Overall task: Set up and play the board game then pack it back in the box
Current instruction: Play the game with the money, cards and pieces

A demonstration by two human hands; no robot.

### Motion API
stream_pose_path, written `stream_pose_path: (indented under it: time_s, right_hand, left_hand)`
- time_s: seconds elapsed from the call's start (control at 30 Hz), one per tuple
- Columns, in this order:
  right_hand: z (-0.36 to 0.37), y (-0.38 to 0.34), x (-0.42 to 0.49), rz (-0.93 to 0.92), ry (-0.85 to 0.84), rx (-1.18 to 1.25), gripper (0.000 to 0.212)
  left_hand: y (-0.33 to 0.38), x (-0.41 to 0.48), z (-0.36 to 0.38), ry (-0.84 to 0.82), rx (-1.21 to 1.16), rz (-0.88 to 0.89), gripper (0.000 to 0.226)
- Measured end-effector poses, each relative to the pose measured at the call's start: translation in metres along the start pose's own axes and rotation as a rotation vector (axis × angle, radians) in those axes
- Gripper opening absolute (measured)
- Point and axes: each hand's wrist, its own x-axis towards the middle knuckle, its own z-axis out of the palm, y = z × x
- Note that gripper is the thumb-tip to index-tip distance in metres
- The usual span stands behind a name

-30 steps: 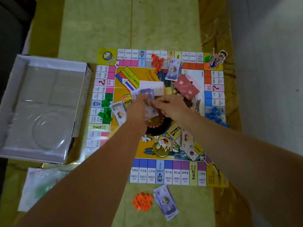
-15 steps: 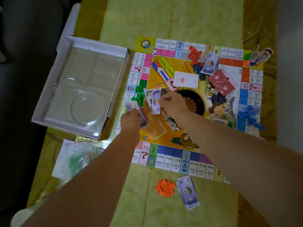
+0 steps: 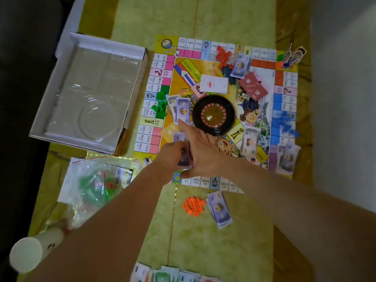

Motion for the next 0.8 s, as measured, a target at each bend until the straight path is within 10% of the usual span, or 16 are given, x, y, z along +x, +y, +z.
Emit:
stream_pose_path:
  time_s: [0.27,0.47,0.8]
  right_hand:
    - [0.020,0.014,-0.049,0.011,0.143,-0.046,0.119]
    - [0.020,0.016,-0.101,0.314,0.009,0.699,0.062]
    - [0.058,0.038,-0.165,0.524,0.353,0.836,0.022]
  left_hand:
    - [-0.037,-0.040,0.018,-0.171,0.104,0.015,0.014]
    - [-0.078,-0.068,0.036,-0.088,0.044,-0.009,0.022]
    - [-0.143,-0.113,0.058,-0.212,0.114,-0.022,0.018]
